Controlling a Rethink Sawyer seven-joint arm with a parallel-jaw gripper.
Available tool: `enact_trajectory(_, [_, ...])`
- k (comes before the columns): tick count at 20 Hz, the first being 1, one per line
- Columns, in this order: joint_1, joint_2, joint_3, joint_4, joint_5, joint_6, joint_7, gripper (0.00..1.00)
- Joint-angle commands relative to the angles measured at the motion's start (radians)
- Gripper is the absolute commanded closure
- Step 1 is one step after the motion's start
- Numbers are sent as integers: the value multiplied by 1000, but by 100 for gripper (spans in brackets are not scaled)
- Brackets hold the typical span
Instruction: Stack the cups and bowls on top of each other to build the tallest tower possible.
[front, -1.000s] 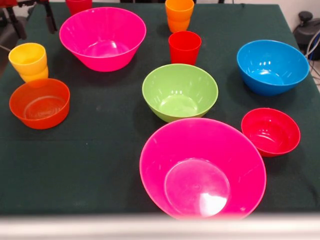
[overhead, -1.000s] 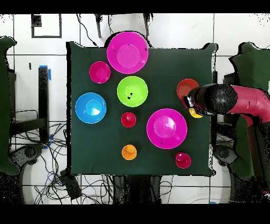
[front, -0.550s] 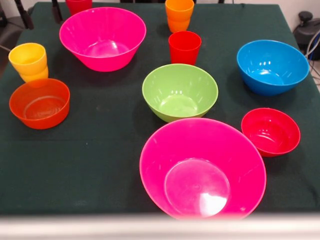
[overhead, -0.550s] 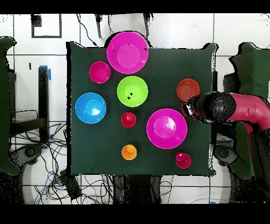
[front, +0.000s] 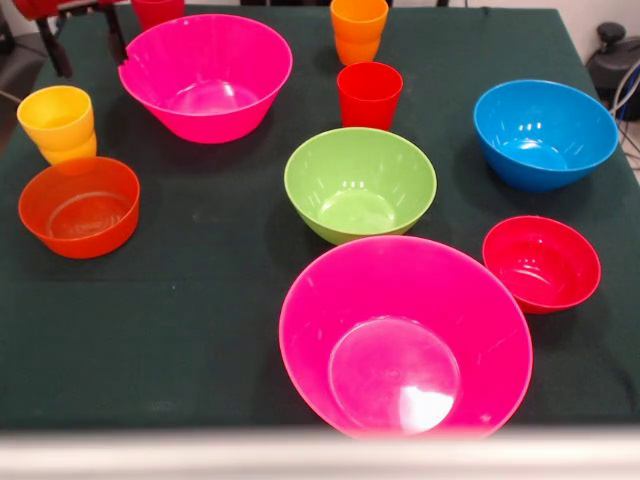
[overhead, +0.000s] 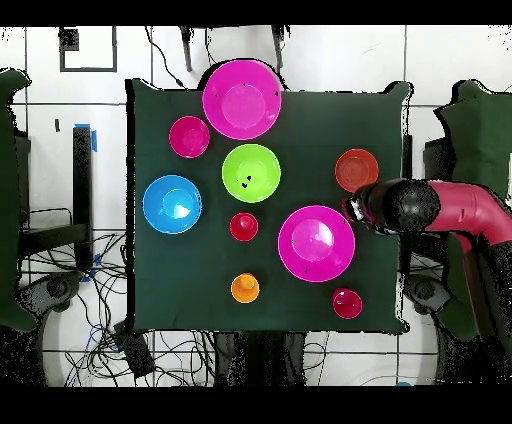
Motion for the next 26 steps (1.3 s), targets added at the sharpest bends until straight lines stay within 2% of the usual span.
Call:
enact_trajectory(1, [29,106,-24,-33,-87,-75,-154,0])
enact_trajectory(13, [49,141,-39,-54,-119,-111,-141,0])
enact_trajectory(17, [81,110,-59,-61,-176,-122,-132,0])
enact_trajectory(26, [80,87,-49,-34,-181,-121,-119,0])
